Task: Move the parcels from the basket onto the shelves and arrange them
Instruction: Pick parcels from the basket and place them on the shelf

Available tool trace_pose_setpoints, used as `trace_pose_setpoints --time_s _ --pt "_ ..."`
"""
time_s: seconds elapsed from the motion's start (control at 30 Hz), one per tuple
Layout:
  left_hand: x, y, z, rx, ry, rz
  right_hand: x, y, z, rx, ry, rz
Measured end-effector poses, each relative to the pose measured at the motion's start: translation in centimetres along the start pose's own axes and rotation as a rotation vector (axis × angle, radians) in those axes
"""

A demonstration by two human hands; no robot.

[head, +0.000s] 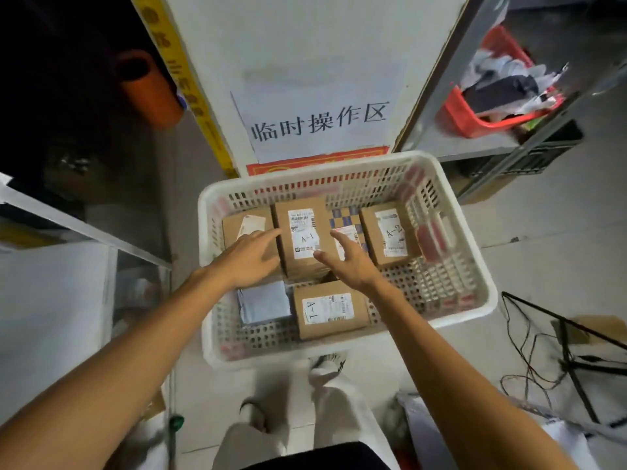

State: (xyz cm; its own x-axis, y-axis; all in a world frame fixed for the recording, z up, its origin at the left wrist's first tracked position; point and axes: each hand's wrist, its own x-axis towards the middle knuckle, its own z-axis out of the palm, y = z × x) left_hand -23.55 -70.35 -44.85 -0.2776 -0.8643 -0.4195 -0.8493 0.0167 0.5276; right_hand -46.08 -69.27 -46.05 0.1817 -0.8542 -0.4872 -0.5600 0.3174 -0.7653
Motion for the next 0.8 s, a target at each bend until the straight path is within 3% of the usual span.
trace_pose_setpoints --time_s 0.27,0.4,0.6,0.8 --pt "7.4 -3.0 4.7 -0.205 -0.037 -0.240 9.2 5.0 -2.0 0.063 -0.075 0.147" --pt "11.4 -3.9 7.6 -0.270 -0.012 -0.248 13.2 8.0 -1.4 0.103 -0.074 0.223" --pt "13.9 -4.1 10.7 -0.215 0.080 -0.266 16.8 9.4 1.2 0.210 -0.099 0.311" --pt "14.0 -4.8 12.1 -0.048 0.164 -0.282 17.5 10.6 3.0 0.247 0.046 0.327"
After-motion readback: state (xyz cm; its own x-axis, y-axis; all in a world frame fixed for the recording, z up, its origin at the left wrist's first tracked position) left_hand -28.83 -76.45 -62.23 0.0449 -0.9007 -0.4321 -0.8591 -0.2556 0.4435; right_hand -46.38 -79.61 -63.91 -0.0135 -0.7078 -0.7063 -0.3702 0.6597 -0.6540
